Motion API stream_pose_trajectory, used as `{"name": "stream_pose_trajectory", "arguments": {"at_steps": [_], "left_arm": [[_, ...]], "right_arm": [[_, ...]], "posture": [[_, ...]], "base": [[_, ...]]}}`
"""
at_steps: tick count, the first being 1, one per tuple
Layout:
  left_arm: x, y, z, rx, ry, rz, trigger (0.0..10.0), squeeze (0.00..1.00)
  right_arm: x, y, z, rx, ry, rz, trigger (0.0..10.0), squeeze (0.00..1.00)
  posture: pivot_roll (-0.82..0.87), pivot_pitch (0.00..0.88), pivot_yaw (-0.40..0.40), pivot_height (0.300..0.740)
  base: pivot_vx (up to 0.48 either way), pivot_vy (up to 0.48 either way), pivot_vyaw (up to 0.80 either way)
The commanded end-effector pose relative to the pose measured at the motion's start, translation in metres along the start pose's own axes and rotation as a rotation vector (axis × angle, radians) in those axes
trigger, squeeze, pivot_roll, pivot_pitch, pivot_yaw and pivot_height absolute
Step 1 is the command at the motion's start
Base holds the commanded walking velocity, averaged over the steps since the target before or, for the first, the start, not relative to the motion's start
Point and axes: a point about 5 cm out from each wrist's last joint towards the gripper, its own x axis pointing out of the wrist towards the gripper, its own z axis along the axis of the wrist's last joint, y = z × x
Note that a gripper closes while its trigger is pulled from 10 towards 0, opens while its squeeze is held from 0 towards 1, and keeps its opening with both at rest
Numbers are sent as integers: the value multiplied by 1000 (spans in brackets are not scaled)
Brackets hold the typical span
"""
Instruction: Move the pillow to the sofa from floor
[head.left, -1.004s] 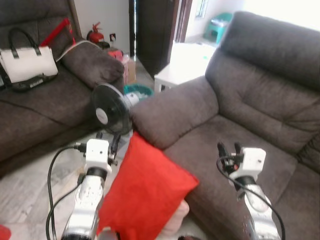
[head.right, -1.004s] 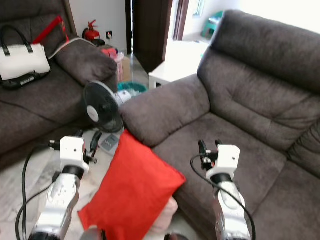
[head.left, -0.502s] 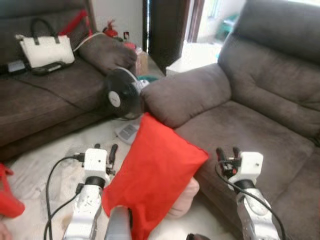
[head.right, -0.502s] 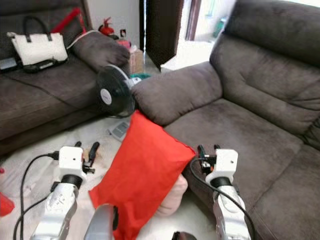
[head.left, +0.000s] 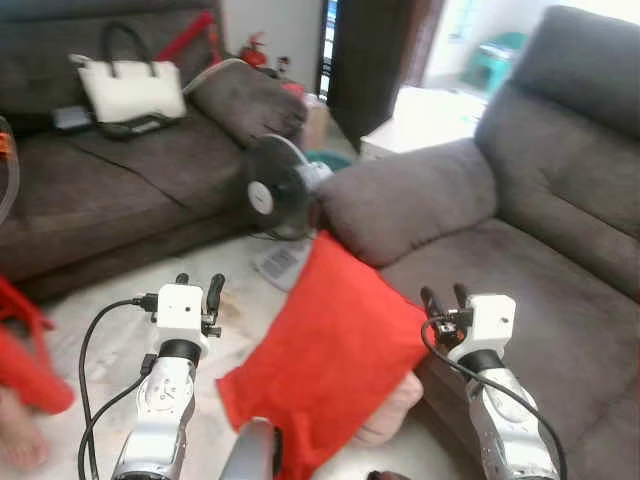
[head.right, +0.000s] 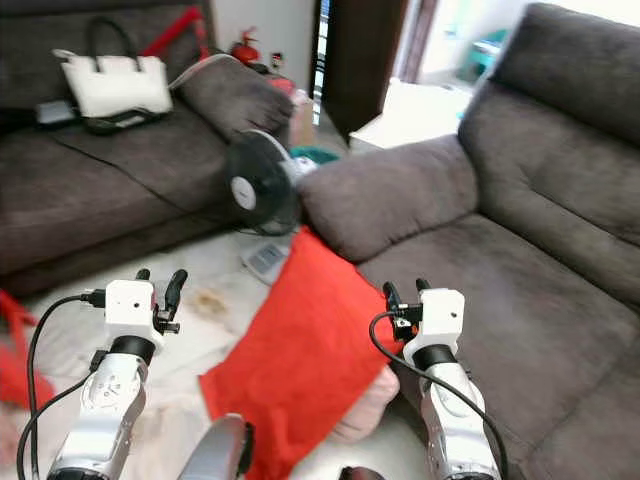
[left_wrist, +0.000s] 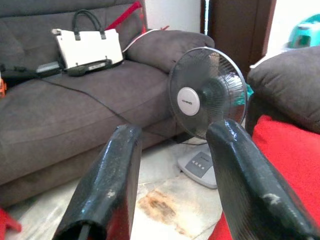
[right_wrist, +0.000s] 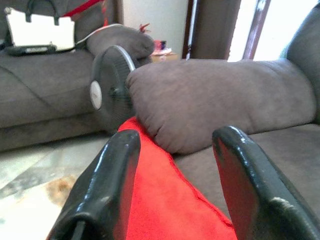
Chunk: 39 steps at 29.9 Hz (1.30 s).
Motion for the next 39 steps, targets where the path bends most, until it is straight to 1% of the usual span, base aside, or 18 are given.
{"name": "stream_pose_trajectory", "arguments": {"at_steps": [1,13,18,19,20,23,24,26,31,33,39], "left_arm": [[3,-1,2,-1,-3,-12,10000,0],[3,-2,0,-9,13,-21,10000,0],[3,-2,0,2,16,-33,10000,0],[3,-3,-1,7,17,-38,10000,0],[2,-3,-2,8,21,-38,10000,0],[1,-3,-5,9,28,-36,10000,0],[0,-1,-8,19,39,-32,10000,0],[-5,3,-15,37,63,-13,10000,0],[-7,4,-15,37,62,-8,10000,0],[-7,5,-14,37,59,-6,10000,0],[-5,7,-12,42,48,-5,10000,0]], "right_arm": [[2,0,1,10,2,-4,10000,0],[3,-1,-3,27,18,-24,10000,0],[3,-1,-7,30,31,-32,10000,0],[2,-1,-9,35,39,-38,10000,0],[1,-3,-16,39,83,-60,10000,0],[-1,-5,-21,41,106,-80,10000,0],[-3,-5,-24,60,118,-93,10000,0],[-11,-9,-41,113,186,-139,10000,0],[-18,-13,-51,145,224,-181,10000,0],[-19,-12,-53,150,228,-183,10000,0],[-15,-7,-50,167,193,-173,10000,0]], "posture": [[75,0,-114,606],[79,0,-115,606],[79,0,-113,606],[81,0,-112,606],[80,0,-112,606],[80,0,-112,606],[81,0,-111,606],[75,0,-109,606],[86,1,-109,606],[85,3,-106,606],[82,3,-99,606]], "base": [[0,0,0],[0,0,0],[0,0,0],[0,0,0],[0,0,0],[0,0,0],[0,0,0],[0,0,0],[0,0,0],[0,0,0],[0,0,0]]}}
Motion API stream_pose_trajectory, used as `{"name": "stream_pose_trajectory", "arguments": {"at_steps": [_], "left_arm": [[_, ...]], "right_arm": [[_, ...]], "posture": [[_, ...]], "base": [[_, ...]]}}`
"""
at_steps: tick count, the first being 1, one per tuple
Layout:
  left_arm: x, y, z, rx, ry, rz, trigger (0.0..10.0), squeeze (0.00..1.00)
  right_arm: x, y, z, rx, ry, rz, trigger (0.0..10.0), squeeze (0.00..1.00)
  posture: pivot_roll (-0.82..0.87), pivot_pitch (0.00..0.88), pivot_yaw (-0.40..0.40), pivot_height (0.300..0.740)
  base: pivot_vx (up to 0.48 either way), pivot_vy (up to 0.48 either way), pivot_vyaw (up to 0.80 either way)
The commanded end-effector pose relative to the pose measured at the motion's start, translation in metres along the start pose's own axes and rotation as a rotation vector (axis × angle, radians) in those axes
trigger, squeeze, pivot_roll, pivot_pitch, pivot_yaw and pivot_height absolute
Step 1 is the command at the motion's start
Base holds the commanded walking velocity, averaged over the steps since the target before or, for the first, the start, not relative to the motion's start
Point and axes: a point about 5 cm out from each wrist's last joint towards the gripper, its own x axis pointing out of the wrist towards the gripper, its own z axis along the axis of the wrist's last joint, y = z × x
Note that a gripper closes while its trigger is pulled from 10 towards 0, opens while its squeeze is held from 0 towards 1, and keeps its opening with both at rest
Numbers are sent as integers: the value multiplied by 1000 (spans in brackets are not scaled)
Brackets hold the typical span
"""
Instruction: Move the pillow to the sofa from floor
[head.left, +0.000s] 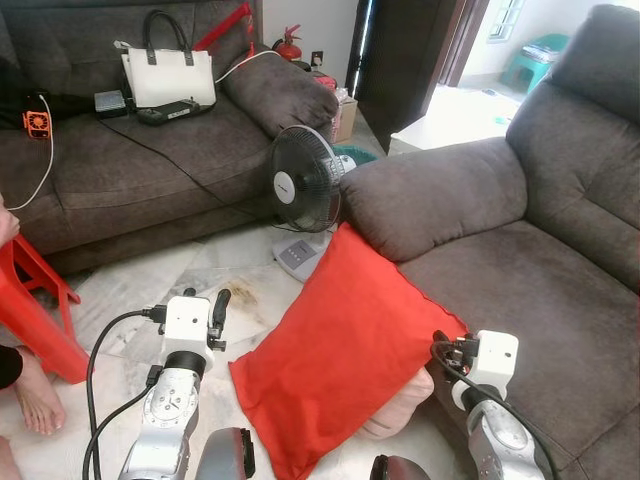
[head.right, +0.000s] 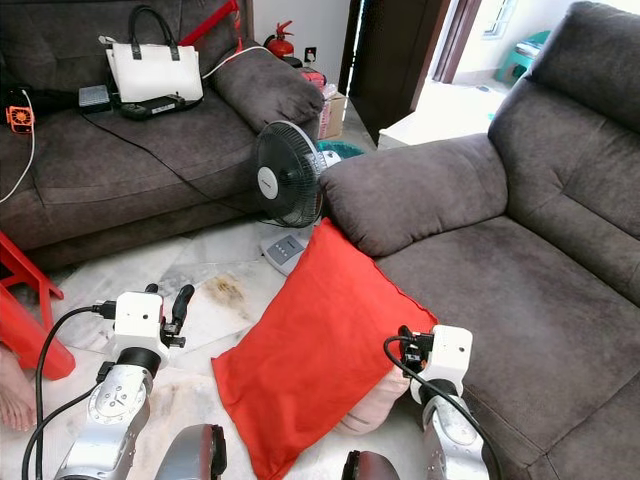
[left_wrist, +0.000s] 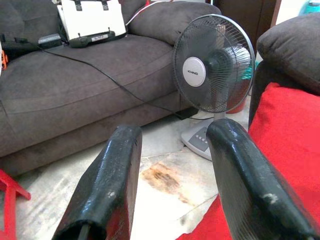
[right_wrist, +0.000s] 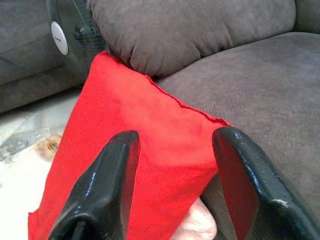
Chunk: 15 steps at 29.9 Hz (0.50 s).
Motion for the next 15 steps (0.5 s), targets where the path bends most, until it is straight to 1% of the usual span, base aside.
{"name": "stream_pose_trajectory", "arguments": {"at_steps": [1,7,11,12,15], "left_arm": [[3,0,3,9,-16,-5,10000,0],[4,-1,4,7,-19,-8,10000,0],[3,-1,4,7,-17,-8,10000,0],[4,-1,4,7,-16,-8,10000,0],[3,-1,4,7,-17,-9,10000,0]], "right_arm": [[1,-2,2,9,-16,-9,10000,0],[3,-2,5,8,-31,-9,10000,0],[5,-2,6,25,-34,-10,10000,0],[5,-1,5,42,-29,-4,10000,0],[6,0,7,24,-36,-1,10000,0]], "posture": [[82,3,-99,606],[83,3,-99,606],[86,4,-100,606],[88,4,-100,606],[88,3,-101,606]], "base": [[244,0,0],[263,0,0],[270,0,0],[266,0,-781],[266,0,-800]]}}
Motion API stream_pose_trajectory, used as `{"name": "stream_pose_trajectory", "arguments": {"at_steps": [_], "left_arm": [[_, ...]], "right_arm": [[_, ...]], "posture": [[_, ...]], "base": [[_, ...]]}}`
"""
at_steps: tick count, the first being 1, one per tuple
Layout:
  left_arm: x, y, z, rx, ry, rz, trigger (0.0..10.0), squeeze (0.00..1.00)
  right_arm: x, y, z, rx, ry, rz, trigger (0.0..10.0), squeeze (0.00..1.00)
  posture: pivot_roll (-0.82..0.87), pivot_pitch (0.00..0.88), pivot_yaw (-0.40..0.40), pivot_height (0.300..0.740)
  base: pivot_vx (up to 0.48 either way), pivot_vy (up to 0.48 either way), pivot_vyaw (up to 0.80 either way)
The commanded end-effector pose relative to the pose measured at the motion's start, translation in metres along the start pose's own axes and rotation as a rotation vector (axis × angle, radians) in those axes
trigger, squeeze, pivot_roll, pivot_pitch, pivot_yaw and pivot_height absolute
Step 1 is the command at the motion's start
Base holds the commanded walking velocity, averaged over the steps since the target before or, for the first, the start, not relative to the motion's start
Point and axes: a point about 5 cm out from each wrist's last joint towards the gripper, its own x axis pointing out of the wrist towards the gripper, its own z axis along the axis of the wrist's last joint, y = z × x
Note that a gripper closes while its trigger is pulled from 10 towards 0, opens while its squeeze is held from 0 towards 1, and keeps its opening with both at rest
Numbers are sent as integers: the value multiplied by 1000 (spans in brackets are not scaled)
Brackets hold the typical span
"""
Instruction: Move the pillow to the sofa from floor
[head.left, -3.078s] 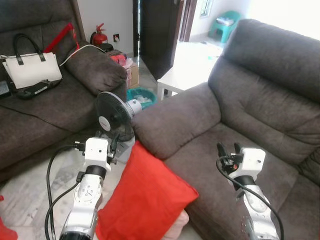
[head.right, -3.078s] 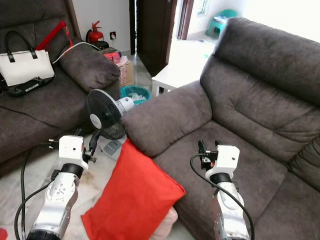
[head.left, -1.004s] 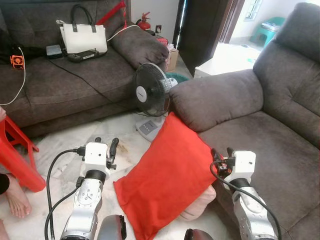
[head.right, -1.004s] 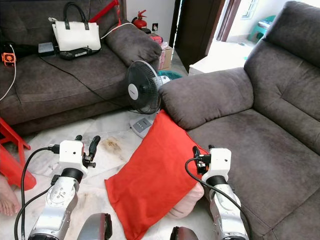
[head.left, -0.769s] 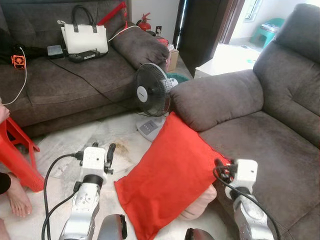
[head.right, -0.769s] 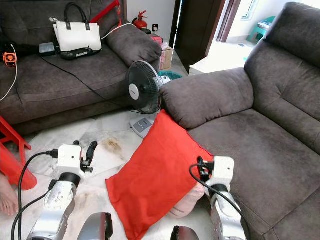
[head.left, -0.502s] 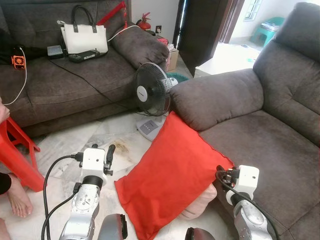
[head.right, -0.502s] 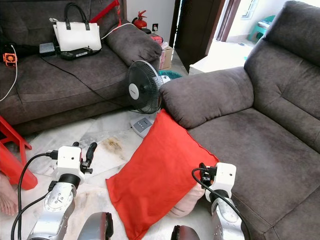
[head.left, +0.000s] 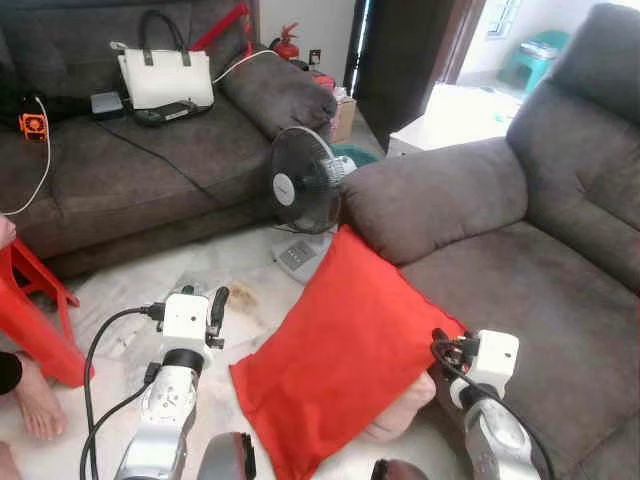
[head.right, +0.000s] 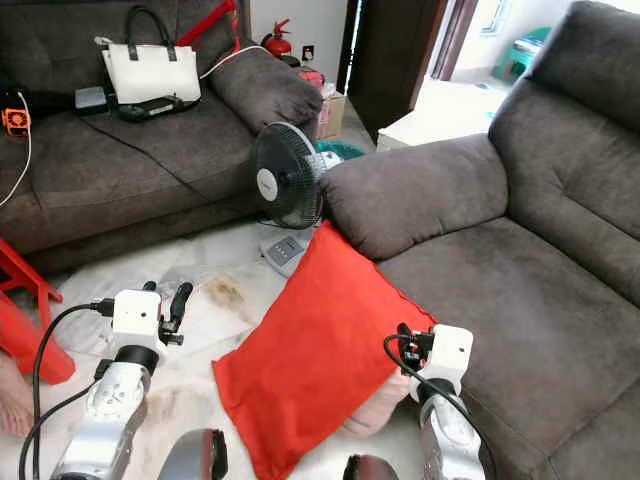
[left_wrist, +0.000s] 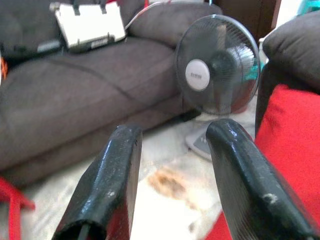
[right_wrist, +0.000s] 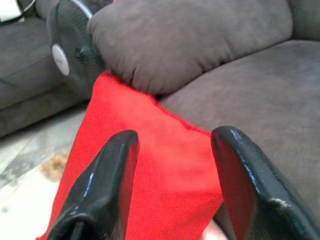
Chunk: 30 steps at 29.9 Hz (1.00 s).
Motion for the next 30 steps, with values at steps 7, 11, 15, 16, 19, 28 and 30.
{"name": "stream_pose_trajectory", "arguments": {"at_steps": [7,11,15,16,19,28,30], "left_arm": [[2,-13,3,-18,-13,-32,10000,0],[1,-13,2,-19,-11,-32,10000,0],[1,-13,2,-19,-8,-34,10000,0],[1,-13,2,-20,-8,-34,10000,0],[1,-14,2,-20,-7,-36,10000,0],[0,-18,1,-27,-2,-69,10000,0],[-1,-17,1,-27,0,-67,10000,0]], "right_arm": [[-3,-12,1,-17,-5,-35,10000,0],[-3,-11,2,-21,-6,-31,10000,0],[-3,-10,2,-22,-7,-31,10000,0],[-3,-10,2,-22,-6,-31,10000,0],[-2,-11,2,-23,-6,-32,10000,0],[-2,-13,1,-32,5,-35,10000,0],[-1,-13,0,-32,9,-34,10000,0]], "posture": [[92,6,-104,606],[93,6,-104,606],[94,5,-105,606],[94,5,-105,606],[94,5,-105,606],[97,3,-106,606],[98,4,-107,606]], "base": [[268,0,-114],[268,0,0],[268,0,0],[270,0,0],[266,0,0],[87,0,0],[0,0,0]]}}
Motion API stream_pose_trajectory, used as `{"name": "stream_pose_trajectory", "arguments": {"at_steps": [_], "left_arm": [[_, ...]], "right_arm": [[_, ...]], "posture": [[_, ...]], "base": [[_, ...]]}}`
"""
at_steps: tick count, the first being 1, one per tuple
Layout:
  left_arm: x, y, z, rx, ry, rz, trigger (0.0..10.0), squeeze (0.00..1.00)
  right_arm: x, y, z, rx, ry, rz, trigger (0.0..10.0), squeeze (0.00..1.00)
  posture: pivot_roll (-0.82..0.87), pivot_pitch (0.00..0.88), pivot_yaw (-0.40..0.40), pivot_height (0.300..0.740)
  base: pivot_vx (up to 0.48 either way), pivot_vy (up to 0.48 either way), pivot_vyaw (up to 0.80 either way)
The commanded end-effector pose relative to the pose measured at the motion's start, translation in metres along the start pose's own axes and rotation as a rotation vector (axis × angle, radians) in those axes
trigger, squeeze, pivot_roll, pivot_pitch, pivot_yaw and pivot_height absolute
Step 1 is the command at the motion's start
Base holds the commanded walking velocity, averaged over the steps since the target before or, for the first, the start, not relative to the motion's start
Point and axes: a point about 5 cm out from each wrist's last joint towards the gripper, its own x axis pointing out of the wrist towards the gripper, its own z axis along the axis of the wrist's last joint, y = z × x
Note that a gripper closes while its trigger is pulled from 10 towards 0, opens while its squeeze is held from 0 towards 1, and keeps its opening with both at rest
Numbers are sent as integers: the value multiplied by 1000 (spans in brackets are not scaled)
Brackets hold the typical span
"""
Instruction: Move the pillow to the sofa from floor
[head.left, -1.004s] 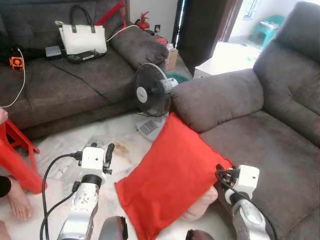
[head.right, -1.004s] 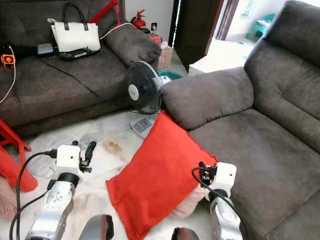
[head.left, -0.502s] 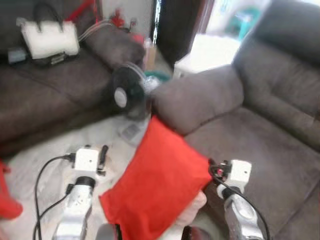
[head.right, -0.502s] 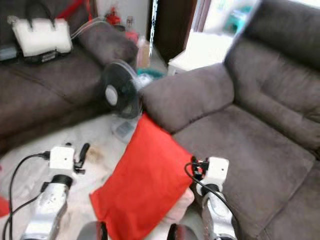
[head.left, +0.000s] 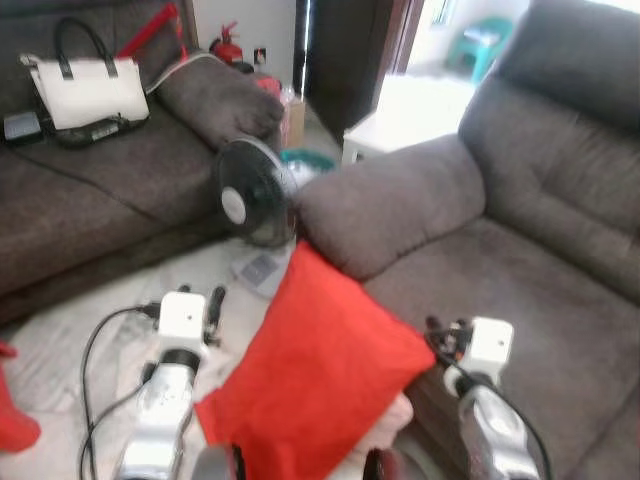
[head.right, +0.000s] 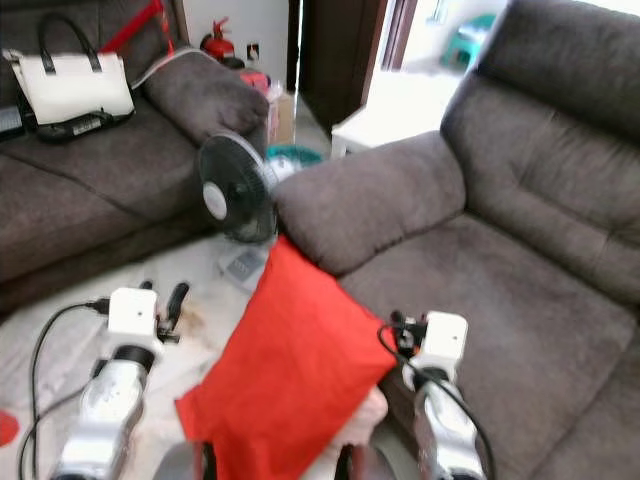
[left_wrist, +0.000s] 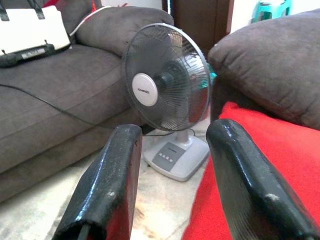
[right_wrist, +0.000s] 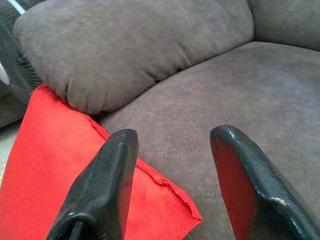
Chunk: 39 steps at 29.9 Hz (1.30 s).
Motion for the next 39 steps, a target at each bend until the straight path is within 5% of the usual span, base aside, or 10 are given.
{"name": "stream_pose_trajectory", "arguments": {"at_steps": [1,16,39], "left_arm": [[-1,5,-1,7,7,9,10000,0],[-1,3,-1,24,12,4,10000,0],[-1,5,-1,24,-1,19,10000,0]], "right_arm": [[1,2,0,-3,2,5,10000,0],[2,4,0,-7,-2,15,10000,0],[2,7,1,-53,-15,64,10000,0]], "posture": [[98,4,-107,606],[97,7,-108,606],[97,9,-109,606]], "base": [[0,0,0],[0,0,0],[0,-312,0]]}}
